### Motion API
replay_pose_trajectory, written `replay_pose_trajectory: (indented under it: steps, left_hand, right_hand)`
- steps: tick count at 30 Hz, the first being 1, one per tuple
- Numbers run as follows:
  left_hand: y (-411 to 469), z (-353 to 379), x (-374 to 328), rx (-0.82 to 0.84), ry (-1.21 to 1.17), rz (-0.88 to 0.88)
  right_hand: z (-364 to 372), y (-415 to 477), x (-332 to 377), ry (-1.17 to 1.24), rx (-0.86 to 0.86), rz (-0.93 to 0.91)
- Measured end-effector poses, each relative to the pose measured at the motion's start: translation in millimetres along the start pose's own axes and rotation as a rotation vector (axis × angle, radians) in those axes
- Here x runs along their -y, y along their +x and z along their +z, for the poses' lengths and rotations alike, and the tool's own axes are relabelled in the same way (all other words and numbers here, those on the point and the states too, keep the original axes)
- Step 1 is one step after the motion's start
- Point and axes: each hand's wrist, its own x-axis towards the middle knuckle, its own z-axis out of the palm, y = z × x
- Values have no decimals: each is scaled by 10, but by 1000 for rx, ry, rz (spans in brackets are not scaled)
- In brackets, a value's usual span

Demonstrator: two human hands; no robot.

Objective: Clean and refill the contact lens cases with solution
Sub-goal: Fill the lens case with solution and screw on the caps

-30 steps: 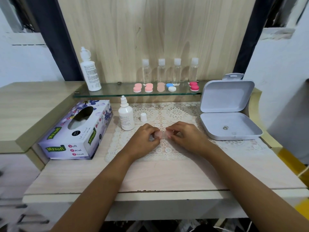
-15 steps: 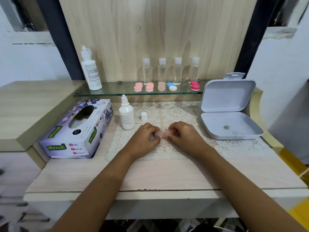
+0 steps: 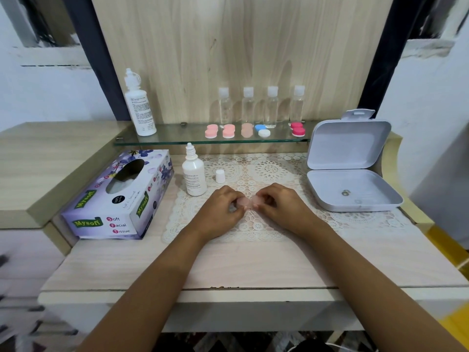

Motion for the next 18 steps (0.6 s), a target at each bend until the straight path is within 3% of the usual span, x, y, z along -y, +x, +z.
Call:
replay_pose_trajectory:
  steps: [5, 12, 18]
  left_hand:
    - [6, 1, 5, 5, 6, -1]
    - [9, 3, 13, 4, 1, 3]
    - [6, 7, 17, -1, -3, 6]
  right_hand:
    - [9, -14, 1, 33, -3, 38]
    - [-27, -58, -7, 94, 29, -61]
    - [-4, -22, 6, 66, -5, 18]
